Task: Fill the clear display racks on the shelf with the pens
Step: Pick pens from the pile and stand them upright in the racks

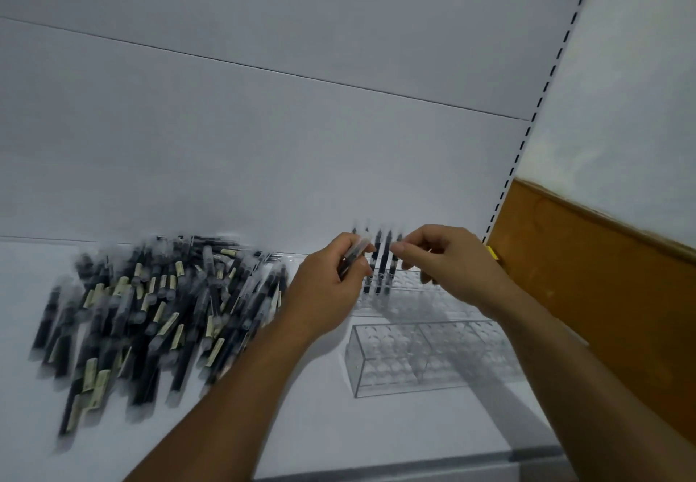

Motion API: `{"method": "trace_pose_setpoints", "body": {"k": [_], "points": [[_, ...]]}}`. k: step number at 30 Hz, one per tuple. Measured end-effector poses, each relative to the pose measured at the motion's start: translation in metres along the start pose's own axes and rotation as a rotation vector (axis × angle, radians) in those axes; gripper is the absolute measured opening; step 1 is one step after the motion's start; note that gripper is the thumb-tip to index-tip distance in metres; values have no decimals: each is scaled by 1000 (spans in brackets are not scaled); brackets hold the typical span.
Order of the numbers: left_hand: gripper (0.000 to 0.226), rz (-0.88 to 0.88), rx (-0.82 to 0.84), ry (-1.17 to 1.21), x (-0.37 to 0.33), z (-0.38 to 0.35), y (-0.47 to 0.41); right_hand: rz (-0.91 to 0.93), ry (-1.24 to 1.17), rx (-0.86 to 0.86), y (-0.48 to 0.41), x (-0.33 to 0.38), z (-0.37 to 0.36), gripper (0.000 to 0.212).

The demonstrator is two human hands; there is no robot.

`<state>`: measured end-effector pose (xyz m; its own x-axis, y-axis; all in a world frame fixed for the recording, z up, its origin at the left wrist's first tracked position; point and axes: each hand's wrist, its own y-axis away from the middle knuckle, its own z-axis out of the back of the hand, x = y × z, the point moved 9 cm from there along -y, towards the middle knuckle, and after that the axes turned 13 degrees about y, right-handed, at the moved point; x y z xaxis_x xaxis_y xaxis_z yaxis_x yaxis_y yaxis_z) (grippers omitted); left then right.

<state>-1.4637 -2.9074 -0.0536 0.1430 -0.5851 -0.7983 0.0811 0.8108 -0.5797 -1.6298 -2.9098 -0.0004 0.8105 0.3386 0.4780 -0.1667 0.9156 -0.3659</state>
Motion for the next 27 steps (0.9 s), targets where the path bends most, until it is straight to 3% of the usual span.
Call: {"method": "trace_pose_setpoints", "body": {"k": [3,11,18,22,25,27], "points": [[10,-33,32,-74,-6,-5,3,14,-121,79,8,22,-12,23],[27,-66,56,-187,-11,-10,4,-75,-291,79,7,17,-22,26],[31,-55,-192,-248,-10,16,1,-175,-547,-93,-11,-16,28,12],[53,91,-175,-326,18,18,-3,-154,-444,-252,-22,-48,63,7],[84,284,-33,-377,49,7,1,-119,-324,-269,-32,-60,65,8],[89,339,-9,-365,60,2,7,-99,-268,-250,-39,-63,61,10]]}}
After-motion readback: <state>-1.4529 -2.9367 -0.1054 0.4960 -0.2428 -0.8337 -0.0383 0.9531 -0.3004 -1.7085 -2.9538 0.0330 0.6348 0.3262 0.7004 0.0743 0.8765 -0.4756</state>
